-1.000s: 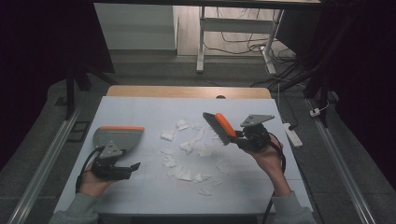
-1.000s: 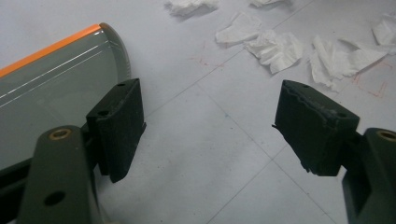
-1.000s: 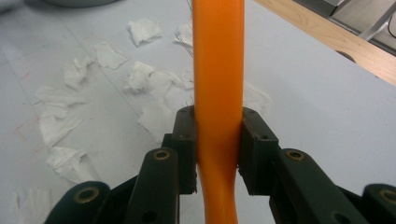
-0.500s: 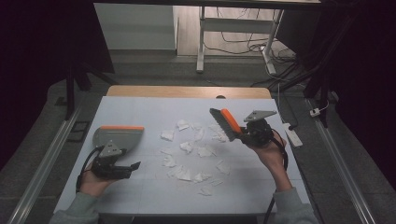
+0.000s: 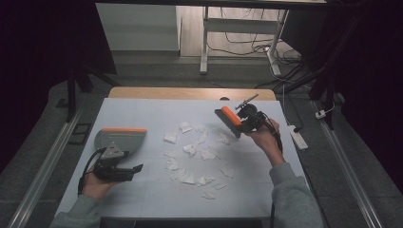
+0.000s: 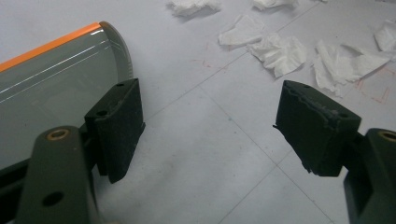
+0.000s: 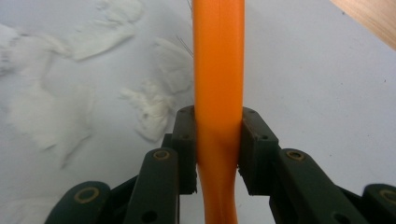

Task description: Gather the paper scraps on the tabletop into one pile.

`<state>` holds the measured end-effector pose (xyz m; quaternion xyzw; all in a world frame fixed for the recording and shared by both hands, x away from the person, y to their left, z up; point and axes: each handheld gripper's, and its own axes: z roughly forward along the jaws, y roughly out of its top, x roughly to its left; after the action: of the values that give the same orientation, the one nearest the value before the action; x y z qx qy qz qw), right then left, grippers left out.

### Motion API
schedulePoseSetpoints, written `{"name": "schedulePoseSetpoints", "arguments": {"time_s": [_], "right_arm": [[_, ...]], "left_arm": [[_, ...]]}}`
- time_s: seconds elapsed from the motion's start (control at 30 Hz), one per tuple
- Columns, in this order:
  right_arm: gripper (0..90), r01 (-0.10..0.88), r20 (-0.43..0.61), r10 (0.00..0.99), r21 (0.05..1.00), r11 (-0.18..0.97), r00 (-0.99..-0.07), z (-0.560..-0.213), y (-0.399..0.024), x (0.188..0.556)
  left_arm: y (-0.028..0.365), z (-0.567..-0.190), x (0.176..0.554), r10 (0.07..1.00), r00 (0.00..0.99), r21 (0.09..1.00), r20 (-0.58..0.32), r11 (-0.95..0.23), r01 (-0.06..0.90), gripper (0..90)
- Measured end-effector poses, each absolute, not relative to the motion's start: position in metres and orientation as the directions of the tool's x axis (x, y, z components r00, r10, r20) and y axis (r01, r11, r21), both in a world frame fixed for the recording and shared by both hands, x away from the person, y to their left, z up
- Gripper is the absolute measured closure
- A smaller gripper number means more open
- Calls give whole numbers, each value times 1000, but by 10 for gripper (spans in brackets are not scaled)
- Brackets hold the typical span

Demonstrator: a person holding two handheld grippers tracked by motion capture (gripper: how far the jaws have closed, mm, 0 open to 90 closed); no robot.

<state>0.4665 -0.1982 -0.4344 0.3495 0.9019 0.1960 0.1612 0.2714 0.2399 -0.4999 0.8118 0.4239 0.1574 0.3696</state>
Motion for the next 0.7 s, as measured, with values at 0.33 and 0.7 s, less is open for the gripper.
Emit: {"name": "schedulePoseSetpoints", "arguments": {"time_s": [0.33, 0.7], "right_arm": [[704, 592, -189, 677, 357, 722, -711, -443, -178, 497], [707, 508, -194, 561, 263, 820, -805, -448, -147, 488]], "left_arm": [[239, -502, 274, 804, 591, 731, -64, -366, 576, 242], [242, -502, 272, 806, 588, 738, -76, -351, 577, 243]]}}
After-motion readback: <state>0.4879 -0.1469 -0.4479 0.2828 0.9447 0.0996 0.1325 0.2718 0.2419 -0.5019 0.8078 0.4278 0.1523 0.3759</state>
